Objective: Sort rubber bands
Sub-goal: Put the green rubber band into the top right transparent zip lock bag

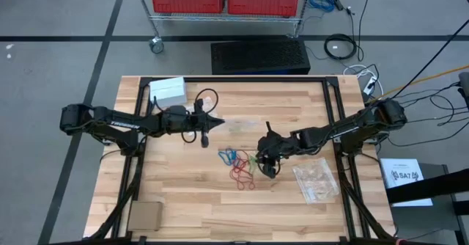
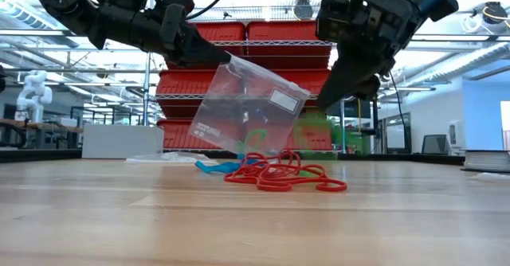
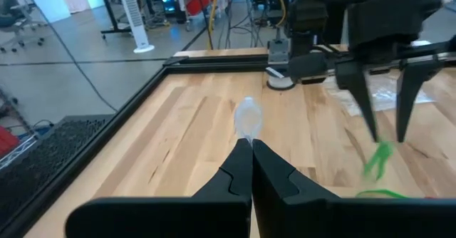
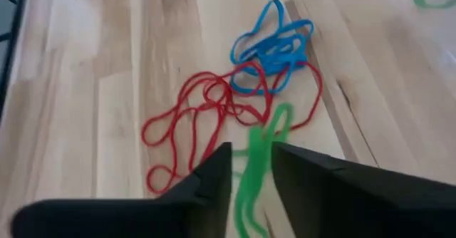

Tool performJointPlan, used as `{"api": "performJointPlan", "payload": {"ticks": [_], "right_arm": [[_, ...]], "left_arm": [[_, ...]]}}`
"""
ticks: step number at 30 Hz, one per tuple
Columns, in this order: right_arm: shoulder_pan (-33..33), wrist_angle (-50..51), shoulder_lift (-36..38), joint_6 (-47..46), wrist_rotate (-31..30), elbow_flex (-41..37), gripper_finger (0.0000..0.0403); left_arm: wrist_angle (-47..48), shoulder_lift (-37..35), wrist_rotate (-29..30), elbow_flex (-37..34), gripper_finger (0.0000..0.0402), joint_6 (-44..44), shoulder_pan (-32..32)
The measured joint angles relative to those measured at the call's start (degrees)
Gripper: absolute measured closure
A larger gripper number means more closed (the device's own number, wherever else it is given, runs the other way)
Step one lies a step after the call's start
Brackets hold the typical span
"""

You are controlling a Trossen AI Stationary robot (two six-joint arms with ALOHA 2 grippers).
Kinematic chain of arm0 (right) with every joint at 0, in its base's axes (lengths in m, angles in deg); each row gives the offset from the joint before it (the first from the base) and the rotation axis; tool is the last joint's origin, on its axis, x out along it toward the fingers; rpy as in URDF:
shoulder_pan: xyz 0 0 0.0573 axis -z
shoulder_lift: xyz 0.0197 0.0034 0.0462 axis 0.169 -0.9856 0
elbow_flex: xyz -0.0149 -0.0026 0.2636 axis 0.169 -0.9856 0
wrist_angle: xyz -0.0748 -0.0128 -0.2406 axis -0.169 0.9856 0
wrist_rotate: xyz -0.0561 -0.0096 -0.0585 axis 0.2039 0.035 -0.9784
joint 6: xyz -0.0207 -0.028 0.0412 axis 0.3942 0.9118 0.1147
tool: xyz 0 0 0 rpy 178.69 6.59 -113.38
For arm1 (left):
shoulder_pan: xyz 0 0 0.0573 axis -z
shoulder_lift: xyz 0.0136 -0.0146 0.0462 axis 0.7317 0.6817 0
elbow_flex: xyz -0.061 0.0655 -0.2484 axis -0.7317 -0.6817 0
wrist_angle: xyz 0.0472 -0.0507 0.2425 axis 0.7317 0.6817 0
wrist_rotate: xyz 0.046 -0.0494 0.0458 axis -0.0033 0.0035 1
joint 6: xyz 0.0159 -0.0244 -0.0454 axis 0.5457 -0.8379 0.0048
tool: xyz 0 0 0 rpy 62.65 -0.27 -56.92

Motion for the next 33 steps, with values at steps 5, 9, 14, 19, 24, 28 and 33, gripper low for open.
{"api": "performJointPlan", "payload": {"ticks": [5,9,14,19,24,28,33], "right_arm": [[0.03,3.58,0.0,-0.28,-3.06,0.0,0.0252],[0.37,6.55,0.0,-3.19,-2.88,0.0,0.0234],[-0.17,6.71,-1.47,-8.26,-1.82,0.0,0.0233],[-1.41,6.31,-5.35,-13.62,-1.39,0.0,0.0233],[-2.1,3.56,-9.59,-14.71,-1.39,0.0,0.0233],[-2.05,0.88,-11.47,-14.71,-1.37,0.0,0.0237],[-2.03,1.41,-11.76,-15.49,-1.43,0.0,0.0283]], "left_arm": [[-0.02,0.0,-1.57,0.0,0.0401,0.0,0.0],[-0.13,0.0,-1.57,0.0,0.0401,0.0,0.0],[-0.08,0.0,-1.57,0.0,0.0401,0.0,0.0],[-0.06,0.0,-1.58,0.0,0.0401,0.0,0.0],[-0.02,0.0,-1.59,0.0,0.0401,0.0,0.0],[0.2,0.0,-1.59,0.0,0.0401,0.0,0.0],[0.24,0.0,-1.62,0.0,0.0401,0.0,-0.01]]}}
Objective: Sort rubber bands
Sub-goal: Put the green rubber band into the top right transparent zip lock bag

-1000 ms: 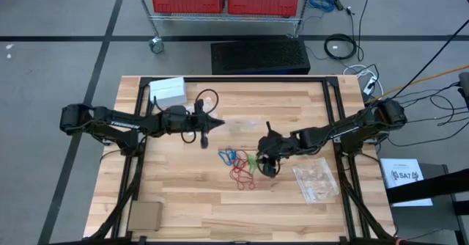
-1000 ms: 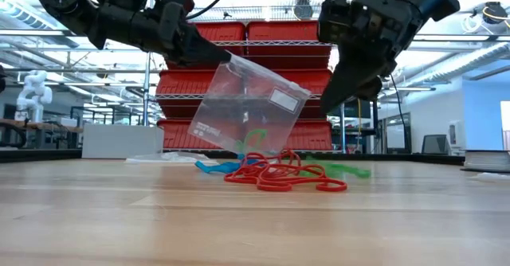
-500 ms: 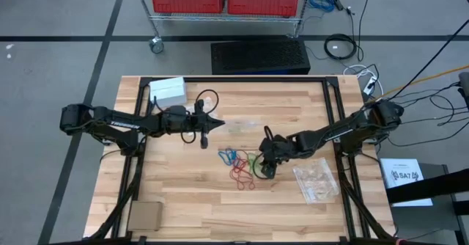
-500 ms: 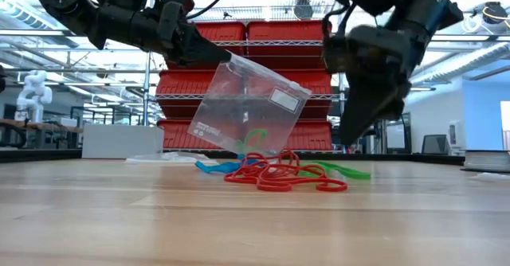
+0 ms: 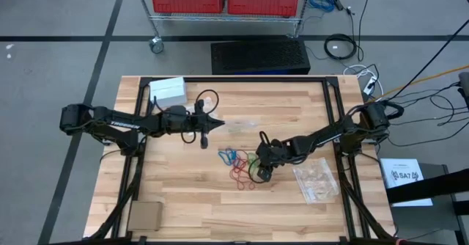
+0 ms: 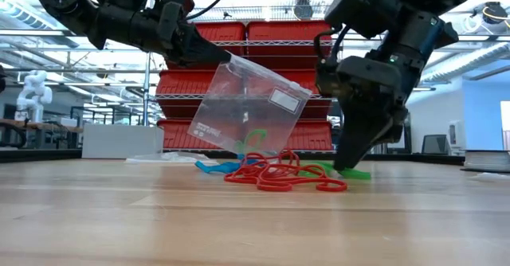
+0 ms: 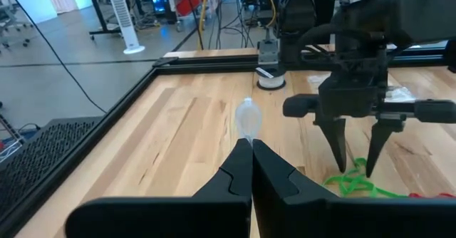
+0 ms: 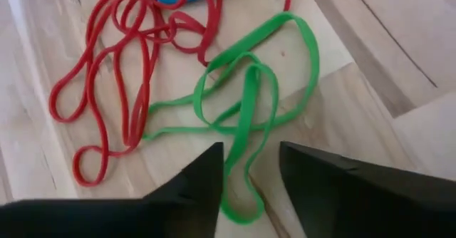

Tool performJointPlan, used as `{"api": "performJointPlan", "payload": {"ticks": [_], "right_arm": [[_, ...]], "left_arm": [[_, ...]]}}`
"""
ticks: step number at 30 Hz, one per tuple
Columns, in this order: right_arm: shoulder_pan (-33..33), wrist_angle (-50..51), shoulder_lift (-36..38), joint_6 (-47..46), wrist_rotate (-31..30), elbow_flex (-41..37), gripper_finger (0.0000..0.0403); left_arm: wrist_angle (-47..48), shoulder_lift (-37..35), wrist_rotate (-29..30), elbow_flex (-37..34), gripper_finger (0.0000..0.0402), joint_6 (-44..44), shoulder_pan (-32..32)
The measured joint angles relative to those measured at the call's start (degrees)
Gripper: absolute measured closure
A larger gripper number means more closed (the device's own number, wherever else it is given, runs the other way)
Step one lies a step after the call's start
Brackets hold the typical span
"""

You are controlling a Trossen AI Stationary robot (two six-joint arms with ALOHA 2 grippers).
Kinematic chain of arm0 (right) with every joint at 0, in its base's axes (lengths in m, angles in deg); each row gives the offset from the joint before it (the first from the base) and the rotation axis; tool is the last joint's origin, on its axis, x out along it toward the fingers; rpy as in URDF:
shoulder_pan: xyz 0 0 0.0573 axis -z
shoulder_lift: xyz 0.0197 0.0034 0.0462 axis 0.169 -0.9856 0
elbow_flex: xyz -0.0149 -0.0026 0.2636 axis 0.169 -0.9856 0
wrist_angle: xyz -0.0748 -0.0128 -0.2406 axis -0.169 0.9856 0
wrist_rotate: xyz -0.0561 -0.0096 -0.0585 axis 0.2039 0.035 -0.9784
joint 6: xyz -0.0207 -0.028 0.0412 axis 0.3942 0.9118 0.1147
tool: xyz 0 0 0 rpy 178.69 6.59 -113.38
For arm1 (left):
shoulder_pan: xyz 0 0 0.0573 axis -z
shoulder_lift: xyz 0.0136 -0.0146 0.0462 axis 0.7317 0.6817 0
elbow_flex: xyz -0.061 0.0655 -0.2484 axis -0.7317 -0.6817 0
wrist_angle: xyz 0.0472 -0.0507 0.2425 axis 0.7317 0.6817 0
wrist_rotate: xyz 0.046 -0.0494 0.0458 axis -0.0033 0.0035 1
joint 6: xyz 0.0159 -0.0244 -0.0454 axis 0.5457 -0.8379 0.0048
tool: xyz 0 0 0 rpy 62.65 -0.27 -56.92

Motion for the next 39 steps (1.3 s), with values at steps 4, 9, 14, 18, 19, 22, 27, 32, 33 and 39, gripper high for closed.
{"api": "performJointPlan", "payload": {"ticks": [4,9,14,18,19,22,27,32,33,39], "right_arm": [[0.0,0.45,0.0,1.3,0.1,0.0,0.0355],[-0.02,1.47,0.85,2.47,0.77,0.0,0.0395],[-0.02,4.68,4.72,6.42,-0.71,2.69,0.04],[0.33,9.43,7.09,14.62,-6.88,9.47,0.0401],[0.59,10.94,7.21,17.09,-9.0,11.64,0.0401],[1.75,14.66,7.13,24.81,-15.56,18.16,0.0402],[5.37,15.11,6.6,34.74,-21.12,24.6,0.0402],[9.28,15.28,6.44,38.77,-20.55,25.51,0.0403],[9.86,15.2,6.06,39.23,-20.12,25.53,0.0403],[11.04,14.88,2.89,40.58,-15.7,25.53,0.0403]], "left_arm": [[0.0,0.0,0.0,0.0,0.0401,0.0,0.01],[0.0,0.0,0.0,0.0,0.0401,0.0,0.01],[0.0,0.0,0.0,0.0,0.0401,0.0,0.01],[-0.02,0.0,0.0,0.0,0.0401,0.0,0.01],[-0.02,0.0,0.0,0.0,0.0401,0.0,0.01],[-0.02,0.0,0.0,-0.02,0.0401,0.0,0.01],[0.04,0.0,-0.02,-0.02,0.0401,0.0,0.01],[0.22,0.0,-0.02,-0.02,0.0401,0.0,0.01],[0.22,0.0,-0.02,-0.02,0.0401,0.0,0.01],[0.22,0.0,-0.02,-0.02,0.0401,0.0,0.01]]}}
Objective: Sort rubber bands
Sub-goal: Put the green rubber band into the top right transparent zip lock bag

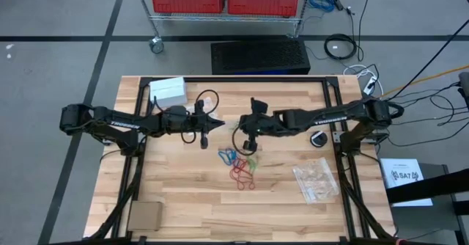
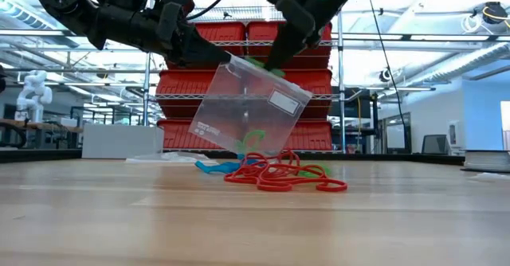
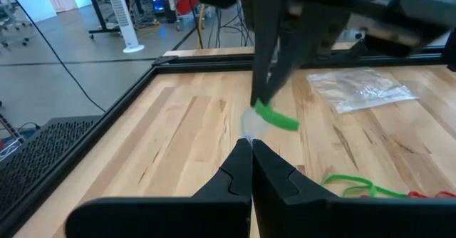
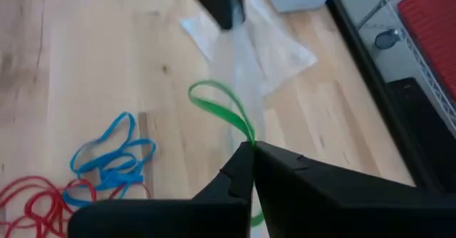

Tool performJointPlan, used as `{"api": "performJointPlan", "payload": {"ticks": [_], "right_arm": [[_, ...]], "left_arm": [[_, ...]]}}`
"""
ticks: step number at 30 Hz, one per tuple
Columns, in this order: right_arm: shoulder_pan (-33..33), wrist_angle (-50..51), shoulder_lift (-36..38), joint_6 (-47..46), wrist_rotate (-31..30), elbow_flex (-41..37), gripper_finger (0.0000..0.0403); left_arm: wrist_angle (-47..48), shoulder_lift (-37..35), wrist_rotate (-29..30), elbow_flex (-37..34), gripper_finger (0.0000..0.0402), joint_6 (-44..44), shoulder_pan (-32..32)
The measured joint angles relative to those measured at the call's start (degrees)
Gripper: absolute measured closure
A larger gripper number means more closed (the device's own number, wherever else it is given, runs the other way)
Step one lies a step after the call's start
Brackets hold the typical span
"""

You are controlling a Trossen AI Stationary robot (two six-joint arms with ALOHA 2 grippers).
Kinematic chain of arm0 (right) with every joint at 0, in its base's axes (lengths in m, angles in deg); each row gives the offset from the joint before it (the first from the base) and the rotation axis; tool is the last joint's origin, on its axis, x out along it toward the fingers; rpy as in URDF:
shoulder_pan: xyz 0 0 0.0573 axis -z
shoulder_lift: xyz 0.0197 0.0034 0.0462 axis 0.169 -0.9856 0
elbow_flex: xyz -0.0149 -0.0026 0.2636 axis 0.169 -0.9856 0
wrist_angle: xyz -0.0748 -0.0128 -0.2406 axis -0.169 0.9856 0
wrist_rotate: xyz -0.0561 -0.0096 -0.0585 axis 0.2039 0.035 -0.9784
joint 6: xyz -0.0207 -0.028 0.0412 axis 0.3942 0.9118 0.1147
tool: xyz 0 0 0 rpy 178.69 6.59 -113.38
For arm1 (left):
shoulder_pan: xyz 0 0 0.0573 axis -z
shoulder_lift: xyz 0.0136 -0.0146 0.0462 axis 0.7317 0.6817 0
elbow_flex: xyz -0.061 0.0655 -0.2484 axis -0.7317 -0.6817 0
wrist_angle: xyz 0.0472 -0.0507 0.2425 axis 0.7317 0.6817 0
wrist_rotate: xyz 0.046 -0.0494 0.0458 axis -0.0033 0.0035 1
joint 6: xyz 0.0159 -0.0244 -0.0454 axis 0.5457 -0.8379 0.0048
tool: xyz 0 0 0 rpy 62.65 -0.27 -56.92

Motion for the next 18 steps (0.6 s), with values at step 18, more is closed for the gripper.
{"api": "performJointPlan", "payload": {"ticks": [18], "right_arm": [[3.57,-1.08,-2.0,-4.63,4.18,0.03,0.0339]], "left_arm": [[-0.02,0.0,0.0,0.0,0.0401,0.0,0.0]]}}
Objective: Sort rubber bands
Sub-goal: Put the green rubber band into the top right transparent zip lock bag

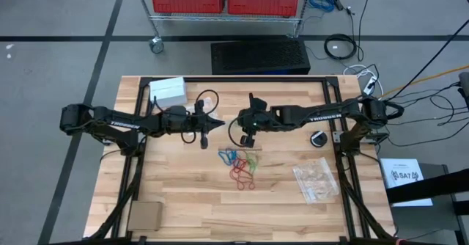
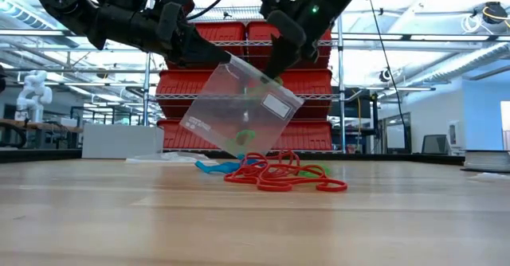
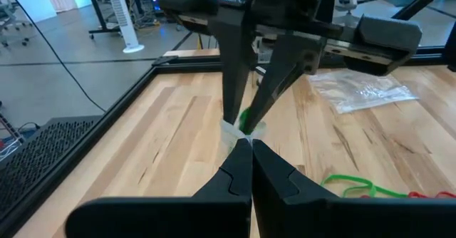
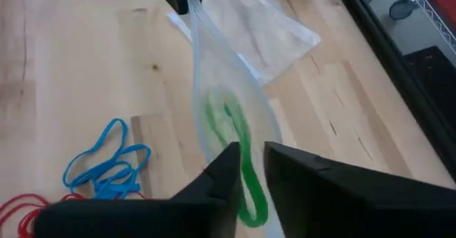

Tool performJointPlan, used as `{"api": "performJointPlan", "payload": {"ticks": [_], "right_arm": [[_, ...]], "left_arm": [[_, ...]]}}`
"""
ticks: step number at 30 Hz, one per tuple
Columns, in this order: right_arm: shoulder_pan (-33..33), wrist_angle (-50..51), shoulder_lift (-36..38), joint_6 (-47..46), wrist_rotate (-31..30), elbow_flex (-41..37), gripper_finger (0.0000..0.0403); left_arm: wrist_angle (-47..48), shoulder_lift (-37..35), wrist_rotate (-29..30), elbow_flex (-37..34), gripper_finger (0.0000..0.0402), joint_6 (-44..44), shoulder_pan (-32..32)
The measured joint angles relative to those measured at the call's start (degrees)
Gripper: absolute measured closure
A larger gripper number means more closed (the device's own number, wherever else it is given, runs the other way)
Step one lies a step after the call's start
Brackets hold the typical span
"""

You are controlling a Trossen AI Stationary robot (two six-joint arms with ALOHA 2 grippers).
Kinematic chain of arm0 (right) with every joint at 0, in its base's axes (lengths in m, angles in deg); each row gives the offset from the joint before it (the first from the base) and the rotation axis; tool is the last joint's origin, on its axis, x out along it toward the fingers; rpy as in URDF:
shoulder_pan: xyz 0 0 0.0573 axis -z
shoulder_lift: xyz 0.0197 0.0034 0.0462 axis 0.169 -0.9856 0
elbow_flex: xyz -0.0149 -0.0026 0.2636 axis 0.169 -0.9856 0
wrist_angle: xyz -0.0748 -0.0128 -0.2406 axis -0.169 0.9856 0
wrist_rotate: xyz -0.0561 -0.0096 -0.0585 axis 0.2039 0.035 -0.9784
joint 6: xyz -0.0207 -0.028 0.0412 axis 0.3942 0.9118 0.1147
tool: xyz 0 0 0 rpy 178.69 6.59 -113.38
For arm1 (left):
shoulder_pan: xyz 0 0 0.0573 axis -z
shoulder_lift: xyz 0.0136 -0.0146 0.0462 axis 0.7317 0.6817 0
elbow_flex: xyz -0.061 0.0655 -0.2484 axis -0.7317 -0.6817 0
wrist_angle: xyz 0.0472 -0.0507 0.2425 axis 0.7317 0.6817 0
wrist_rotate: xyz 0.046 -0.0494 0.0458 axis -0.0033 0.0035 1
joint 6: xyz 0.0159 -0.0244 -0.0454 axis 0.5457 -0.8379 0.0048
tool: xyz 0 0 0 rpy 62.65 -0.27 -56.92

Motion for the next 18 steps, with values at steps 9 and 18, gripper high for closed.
{"api": "performJointPlan", "payload": {"ticks": [9,18], "right_arm": [[-0.01,2.46,0.17,3.91,-0.05,6.93,0.0265],[-0.39,18.68,0.32,1.19,0.01,10.77,0.025]], "left_arm": [[0.09,0.0,-0.35,0.0,0.0401,-0.07,-0.01],[-0.42,0.0,-0.39,0.0,0.0401,-0.04,0.0]]}}
